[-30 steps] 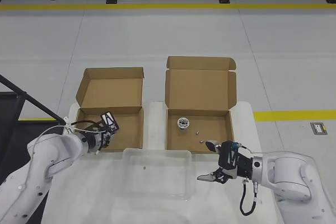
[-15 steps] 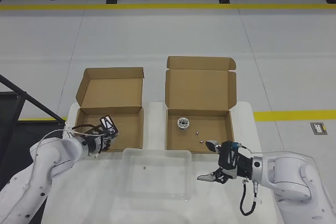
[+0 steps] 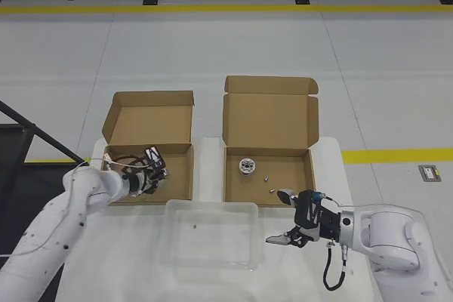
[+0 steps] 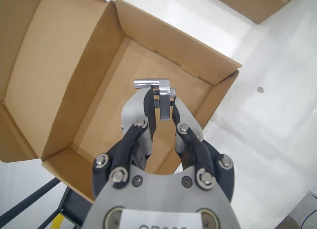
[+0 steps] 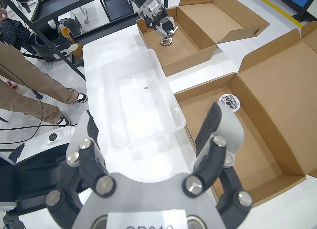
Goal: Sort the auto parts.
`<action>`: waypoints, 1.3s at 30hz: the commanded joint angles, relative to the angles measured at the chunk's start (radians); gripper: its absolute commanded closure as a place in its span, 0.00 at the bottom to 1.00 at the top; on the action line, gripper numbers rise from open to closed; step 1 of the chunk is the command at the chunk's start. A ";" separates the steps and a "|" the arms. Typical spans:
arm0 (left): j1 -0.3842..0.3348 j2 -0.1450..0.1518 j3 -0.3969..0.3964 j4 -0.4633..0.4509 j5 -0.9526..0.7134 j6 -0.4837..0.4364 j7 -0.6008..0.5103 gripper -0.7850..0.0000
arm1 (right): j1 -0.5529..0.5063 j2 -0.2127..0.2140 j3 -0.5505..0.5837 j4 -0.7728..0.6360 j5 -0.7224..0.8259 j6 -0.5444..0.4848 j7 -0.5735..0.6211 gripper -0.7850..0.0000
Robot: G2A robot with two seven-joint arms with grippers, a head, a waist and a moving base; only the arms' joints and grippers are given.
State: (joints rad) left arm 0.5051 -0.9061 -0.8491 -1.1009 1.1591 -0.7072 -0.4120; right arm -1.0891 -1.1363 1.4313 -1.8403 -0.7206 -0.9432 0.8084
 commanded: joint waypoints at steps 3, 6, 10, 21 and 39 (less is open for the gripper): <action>-0.067 -0.058 0.071 0.140 0.008 0.018 0.026 1.00 | 0.000 0.000 0.000 0.000 0.000 0.000 0.000 0.00; -0.106 -0.097 0.110 0.227 0.016 0.026 0.031 1.00 | 0.000 0.000 0.000 0.000 0.000 0.000 0.000 0.00; -0.151 -0.142 0.143 0.325 0.021 0.009 0.029 1.00 | 0.000 0.000 0.000 0.000 0.000 0.000 0.000 0.00; -0.218 -0.225 0.178 0.504 0.059 -0.062 0.032 0.77 | 0.000 0.000 0.000 0.000 0.000 0.000 0.000 0.00; -0.239 -0.243 0.113 0.537 0.135 -0.132 0.088 0.58 | 0.000 0.000 0.000 0.000 0.000 0.000 0.000 0.00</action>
State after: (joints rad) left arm 0.2644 -1.1545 -0.7274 -0.5535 1.2824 -0.8345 -0.3287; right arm -1.0891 -1.1363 1.4313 -1.8403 -0.7206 -0.9432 0.8084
